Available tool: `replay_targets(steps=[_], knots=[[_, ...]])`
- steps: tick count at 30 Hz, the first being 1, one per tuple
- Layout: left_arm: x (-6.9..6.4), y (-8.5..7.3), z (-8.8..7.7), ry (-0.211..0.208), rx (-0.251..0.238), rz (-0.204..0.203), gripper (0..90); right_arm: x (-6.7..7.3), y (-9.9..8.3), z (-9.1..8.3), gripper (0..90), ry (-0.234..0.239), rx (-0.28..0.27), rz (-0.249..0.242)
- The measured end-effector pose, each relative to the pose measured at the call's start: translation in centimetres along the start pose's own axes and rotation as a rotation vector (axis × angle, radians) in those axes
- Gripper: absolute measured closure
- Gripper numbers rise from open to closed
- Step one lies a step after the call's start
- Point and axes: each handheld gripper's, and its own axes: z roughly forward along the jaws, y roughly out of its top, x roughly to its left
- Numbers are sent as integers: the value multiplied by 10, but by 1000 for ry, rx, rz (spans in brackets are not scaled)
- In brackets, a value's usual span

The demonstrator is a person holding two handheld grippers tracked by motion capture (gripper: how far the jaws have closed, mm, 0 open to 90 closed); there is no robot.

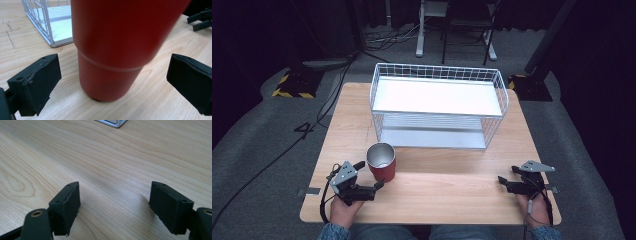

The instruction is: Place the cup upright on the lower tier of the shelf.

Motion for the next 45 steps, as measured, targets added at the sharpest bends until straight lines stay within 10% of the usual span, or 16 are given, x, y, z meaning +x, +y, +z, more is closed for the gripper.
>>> replay_targets(steps=[20, 45], knots=[[-6, 8, 31, 72, 104, 46, 2, 1, 0, 0, 248, -9, -2, -3], [-10, 9, 34, 88, 101, 82, 163, 0, 0, 0, 252, -15, -1, 2]])
